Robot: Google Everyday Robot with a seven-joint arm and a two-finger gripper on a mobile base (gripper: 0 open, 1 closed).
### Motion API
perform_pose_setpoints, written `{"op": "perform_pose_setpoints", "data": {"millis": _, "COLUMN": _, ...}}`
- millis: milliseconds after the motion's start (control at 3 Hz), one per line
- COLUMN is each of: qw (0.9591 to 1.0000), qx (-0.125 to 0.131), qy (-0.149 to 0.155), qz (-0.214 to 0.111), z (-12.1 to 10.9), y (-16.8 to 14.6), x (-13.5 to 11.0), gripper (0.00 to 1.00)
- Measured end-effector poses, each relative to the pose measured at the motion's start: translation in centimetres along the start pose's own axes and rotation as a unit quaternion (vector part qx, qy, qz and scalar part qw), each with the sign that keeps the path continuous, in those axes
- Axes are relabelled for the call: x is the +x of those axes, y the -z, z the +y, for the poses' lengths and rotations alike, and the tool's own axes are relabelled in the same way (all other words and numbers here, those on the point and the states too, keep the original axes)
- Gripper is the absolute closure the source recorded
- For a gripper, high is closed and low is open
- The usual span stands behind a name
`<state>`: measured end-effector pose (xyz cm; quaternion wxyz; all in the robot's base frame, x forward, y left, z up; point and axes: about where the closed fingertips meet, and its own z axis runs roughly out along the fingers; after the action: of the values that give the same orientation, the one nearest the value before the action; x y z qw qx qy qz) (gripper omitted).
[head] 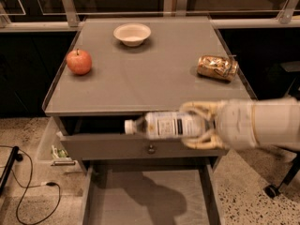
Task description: Pick blue plastic bottle from middle drawer and place on counter
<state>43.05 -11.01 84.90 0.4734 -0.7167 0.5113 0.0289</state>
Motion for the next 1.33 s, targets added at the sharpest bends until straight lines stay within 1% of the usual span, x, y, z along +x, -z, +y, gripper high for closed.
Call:
{"op": "perform_pose_setpoints", "data": {"millis": 333, "qw": 0.9997, "qx": -0.020, "qy": 0.012, "qz": -0.002, "z": -5.8, "y": 0.6, "x": -0.2, "gripper": 1.00}}
{"op": "perform_pose_setpoints", "data": {"millis": 667, "qw": 0.9991, "qx": -0.008, "qy": 0.035, "qz": -0.023, "z": -10.8, "y": 0.1, "x": -2.9, "gripper": 1.00}}
{"op": "perform_pose_setpoints", "data": {"millis": 1000, "qw": 0.9991, "qx": -0.008, "qy": 0.035, "qz": -0.023, "z": -10.8, "y": 0.1, "x": -2.9, "gripper": 1.00}}
{"op": "perform_pose_setpoints", "data": {"millis": 1333, "qw": 0.9983, "qx": -0.014, "qy": 0.046, "qz": -0.033, "z": -12.7, "y": -1.3, "x": -2.6, "gripper": 1.00}}
